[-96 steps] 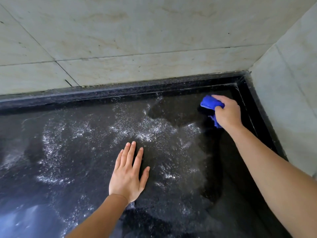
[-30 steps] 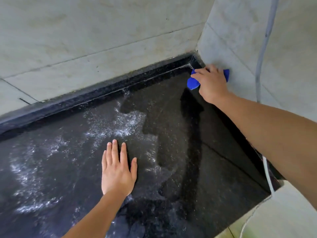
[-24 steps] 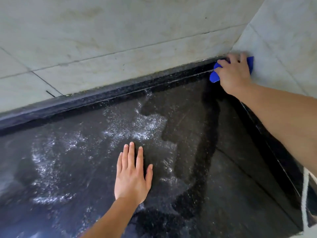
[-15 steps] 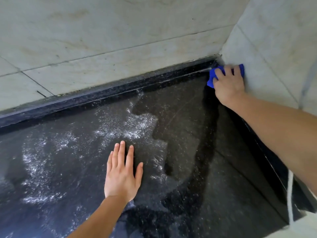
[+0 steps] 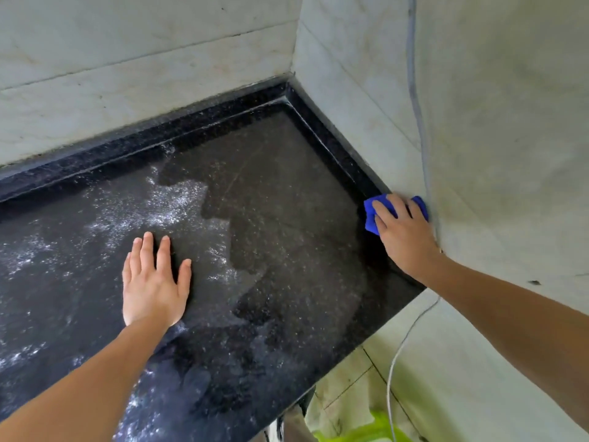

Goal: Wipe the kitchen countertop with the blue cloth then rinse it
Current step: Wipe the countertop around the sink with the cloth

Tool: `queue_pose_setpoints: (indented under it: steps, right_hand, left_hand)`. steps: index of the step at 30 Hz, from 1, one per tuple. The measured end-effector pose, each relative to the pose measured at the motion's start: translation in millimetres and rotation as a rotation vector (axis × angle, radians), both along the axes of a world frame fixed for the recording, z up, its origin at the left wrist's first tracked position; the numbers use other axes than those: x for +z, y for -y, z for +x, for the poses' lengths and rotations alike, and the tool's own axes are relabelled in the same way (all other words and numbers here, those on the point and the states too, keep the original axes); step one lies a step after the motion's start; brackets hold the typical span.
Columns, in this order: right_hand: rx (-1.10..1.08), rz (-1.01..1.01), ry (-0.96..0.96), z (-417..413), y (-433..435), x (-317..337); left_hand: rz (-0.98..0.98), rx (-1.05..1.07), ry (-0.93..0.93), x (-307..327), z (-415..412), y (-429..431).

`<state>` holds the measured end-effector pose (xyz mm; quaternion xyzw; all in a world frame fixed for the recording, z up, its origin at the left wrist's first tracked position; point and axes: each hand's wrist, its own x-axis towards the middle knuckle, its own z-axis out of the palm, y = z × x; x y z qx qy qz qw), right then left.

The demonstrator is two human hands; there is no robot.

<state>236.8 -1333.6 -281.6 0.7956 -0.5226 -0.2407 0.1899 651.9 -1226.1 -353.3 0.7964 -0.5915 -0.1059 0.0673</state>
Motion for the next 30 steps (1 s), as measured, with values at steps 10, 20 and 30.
queue_pose_setpoints:
  steps: [10,20,30]
  right_hand:
    - [-0.100,0.072,0.012,-57.9,-96.1,12.2]
    - [-0.663,0.246,1.308,80.4,13.1,39.8]
    - [-1.005,0.073,1.960,229.9,217.2,36.3]
  left_hand:
    - [0.003,0.003,-0.015,6.7,-4.3,-1.0]
    - [0.009,-0.006,0.010,7.0,-2.5,0.1]
    - [-0.011,-0.031,0.076,0.1,-0.4,2.2]
